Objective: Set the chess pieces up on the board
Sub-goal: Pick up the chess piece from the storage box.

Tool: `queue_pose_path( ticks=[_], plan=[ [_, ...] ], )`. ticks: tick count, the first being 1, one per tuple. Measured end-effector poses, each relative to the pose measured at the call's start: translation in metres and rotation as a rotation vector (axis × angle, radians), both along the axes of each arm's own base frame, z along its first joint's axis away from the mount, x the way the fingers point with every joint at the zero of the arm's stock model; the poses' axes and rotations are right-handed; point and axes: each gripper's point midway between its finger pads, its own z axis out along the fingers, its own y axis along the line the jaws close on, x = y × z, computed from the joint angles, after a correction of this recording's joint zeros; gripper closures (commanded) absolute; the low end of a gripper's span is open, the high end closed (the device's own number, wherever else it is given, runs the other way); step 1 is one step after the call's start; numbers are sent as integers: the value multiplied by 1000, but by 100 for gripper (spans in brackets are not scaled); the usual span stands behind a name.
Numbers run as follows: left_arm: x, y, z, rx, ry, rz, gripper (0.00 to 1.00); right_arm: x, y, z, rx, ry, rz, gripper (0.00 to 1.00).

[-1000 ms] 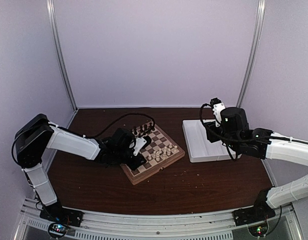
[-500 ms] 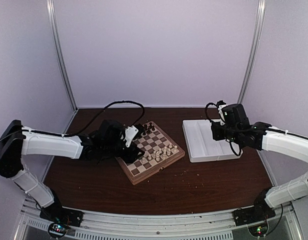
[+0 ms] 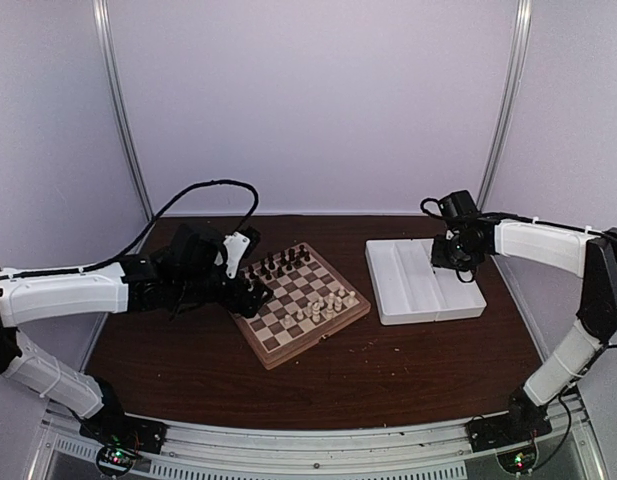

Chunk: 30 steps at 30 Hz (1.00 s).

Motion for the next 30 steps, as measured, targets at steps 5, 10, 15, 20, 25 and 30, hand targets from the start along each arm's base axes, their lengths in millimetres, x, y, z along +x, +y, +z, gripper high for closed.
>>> queue_pose_path(
  ticks=[5, 10, 15, 20, 25, 30],
  plan=[
    [-3, 9, 8, -8, 1, 31, 2, 24, -27, -15, 46, 51, -157, 65],
    [-10, 17, 15, -39, -16, 35, 2, 49, -42, -27, 106, 76, -235, 67],
    [-17, 19, 12, -88, -14, 28, 3, 67, -51, -43, 164, 104, -279, 70],
    [-22, 15, 2, -117, 8, 7, 3, 79, -55, -52, 200, 119, -306, 69],
    [-21, 13, 6, -130, -2, 4, 3, 99, -45, -62, 245, 133, -295, 69],
    [-21, 13, 6, -127, -5, 2, 3, 109, -38, -78, 265, 167, -282, 68]
  ],
)
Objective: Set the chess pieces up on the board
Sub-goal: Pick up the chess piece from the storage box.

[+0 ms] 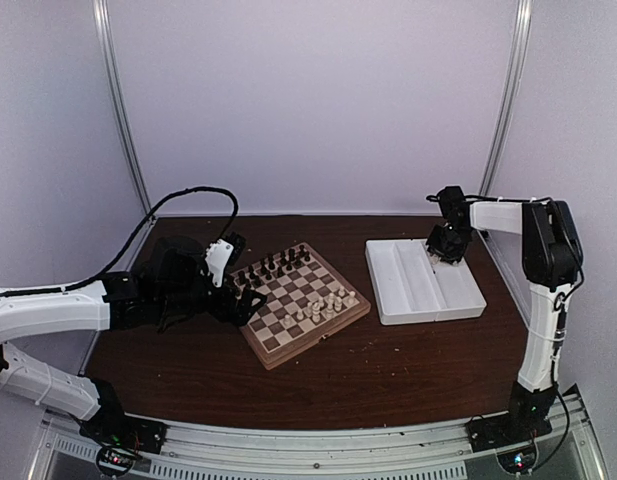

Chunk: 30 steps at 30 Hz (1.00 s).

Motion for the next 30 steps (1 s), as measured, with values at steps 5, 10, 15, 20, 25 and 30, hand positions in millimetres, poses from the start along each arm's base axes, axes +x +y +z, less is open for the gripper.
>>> queue_pose_path(
  ticks=[5, 10, 15, 20, 25, 30],
  plan=[
    [1, 1, 0, 13, -11, 0, 3, 4, 1, -13, -1, 31, 1, 68],
    [2, 2, 0, 31, -27, -2, 3, 10, 1, -21, -7, 57, 1, 70],
    [7, 1, 4, 42, -41, 0, 3, 14, -1, -25, -7, 71, -6, 84],
    [9, -2, 7, 46, -50, -2, 3, 12, -2, -25, -5, 72, 2, 93],
    [9, -2, 5, 54, -47, -4, 3, -1, 0, -24, 2, 82, 43, 93],
    [8, -4, 2, 58, -40, -16, 4, -24, 1, -16, -1, 97, 104, 93]
  ],
)
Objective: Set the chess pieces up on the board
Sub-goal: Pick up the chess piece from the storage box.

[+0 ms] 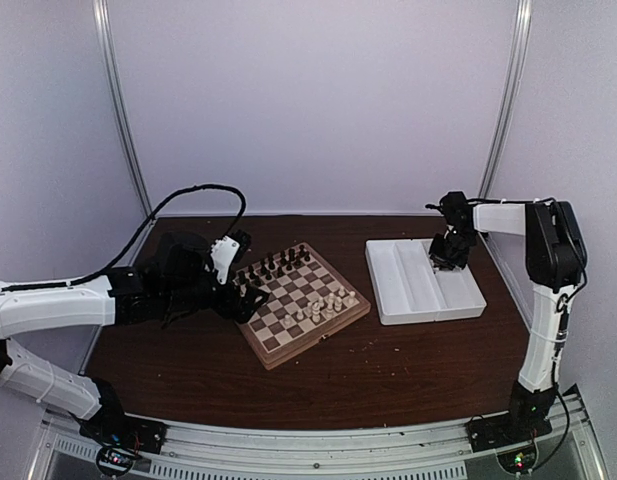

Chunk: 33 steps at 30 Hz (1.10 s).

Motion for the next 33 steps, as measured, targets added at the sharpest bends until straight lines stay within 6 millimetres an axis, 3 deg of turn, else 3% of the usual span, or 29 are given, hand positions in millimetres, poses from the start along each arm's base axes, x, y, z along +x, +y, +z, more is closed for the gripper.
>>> queue_pose_path(
  ticks=[9, 16, 27, 33],
  plan=[
    [-6, -9, -3, -22, 29, -52, 4, -51, 5, 36, 2, -48, 161, 93],
    [-12, -17, -5, -58, 66, -85, 6, -81, 15, 42, 43, -81, 267, 93],
    [-16, -26, 0, -128, 106, -104, 7, -100, 32, 36, 130, -72, 353, 94],
    [-16, -27, 1, -135, 109, -100, 7, -101, 46, 38, 207, -84, 387, 95]
  ],
)
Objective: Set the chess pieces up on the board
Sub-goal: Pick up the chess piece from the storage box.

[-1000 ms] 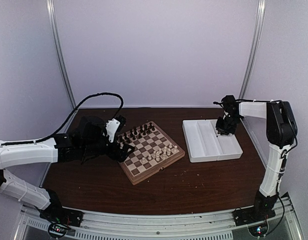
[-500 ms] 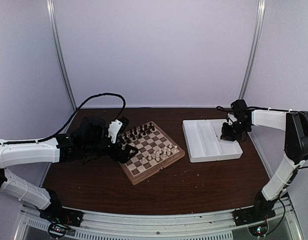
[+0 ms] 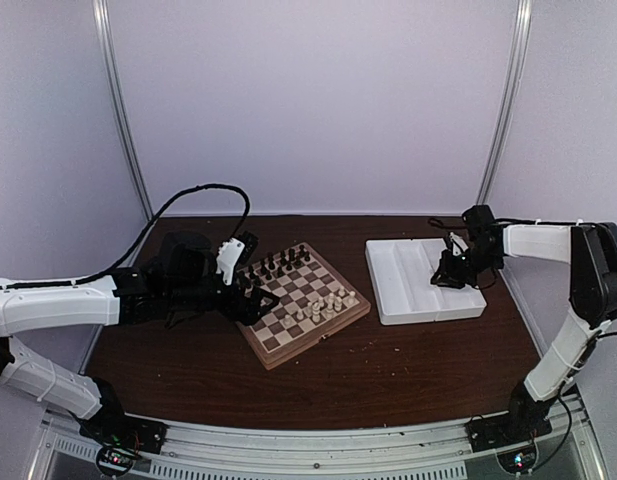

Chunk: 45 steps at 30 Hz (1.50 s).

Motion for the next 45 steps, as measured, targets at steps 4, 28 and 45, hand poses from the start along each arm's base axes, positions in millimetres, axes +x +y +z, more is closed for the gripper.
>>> queue_pose_path(
  ticks=[4, 28, 45],
  plan=[
    [0, 0, 0, -1, 2, 1, 7, 1, 7, -5, 37, 10, 12, 96],
    [-1, 2, 3, -7, -3, 2, 7, -1, 41, -20, 264, 65, 60, 98],
    [-4, -6, -11, 8, 38, -33, 7, -4, 45, 18, 288, 2, 107, 100]
  ],
)
